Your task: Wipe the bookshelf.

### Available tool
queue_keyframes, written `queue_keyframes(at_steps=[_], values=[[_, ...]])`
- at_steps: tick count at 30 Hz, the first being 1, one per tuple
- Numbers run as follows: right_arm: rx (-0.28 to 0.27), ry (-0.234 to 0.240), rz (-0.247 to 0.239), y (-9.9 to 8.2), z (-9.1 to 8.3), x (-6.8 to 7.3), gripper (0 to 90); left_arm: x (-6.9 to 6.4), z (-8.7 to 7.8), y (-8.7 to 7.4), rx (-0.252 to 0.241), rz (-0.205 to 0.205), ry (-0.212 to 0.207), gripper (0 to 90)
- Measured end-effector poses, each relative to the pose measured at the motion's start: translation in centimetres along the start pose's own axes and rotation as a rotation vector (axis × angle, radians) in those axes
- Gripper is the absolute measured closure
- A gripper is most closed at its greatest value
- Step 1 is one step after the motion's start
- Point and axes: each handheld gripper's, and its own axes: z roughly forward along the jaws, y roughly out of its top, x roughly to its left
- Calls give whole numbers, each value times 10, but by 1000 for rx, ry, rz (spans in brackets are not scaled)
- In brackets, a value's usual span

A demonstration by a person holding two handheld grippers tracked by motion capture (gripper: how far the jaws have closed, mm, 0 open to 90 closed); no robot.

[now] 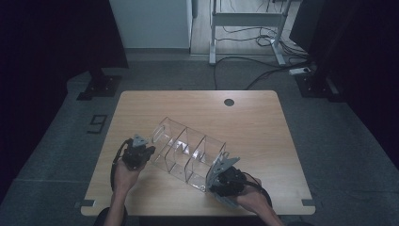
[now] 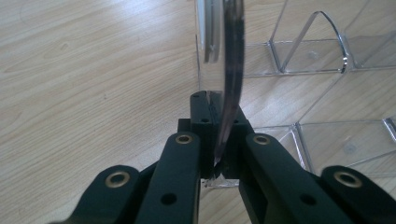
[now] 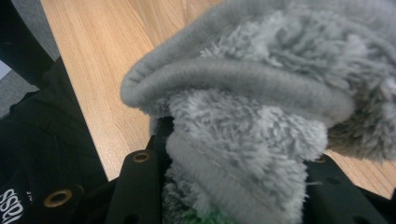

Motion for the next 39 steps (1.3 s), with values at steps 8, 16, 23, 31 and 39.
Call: queue_keyframes(at_steps=[8,16,23,31,39], values=[[-4,-26,29,-1,1,-9,579,0,0,0,-2,15,2,872],[-14,-58,68,-2,0,-23,580,0,0,0,-2,13,-3,871],[-20,-79,88,-2,0,-33,580,0,1,0,1,15,-4,869],[-23,-105,116,-2,1,-43,580,0,1,0,1,17,-6,867],[-52,-149,180,-2,-2,-66,582,0,1,0,0,18,-8,868]])
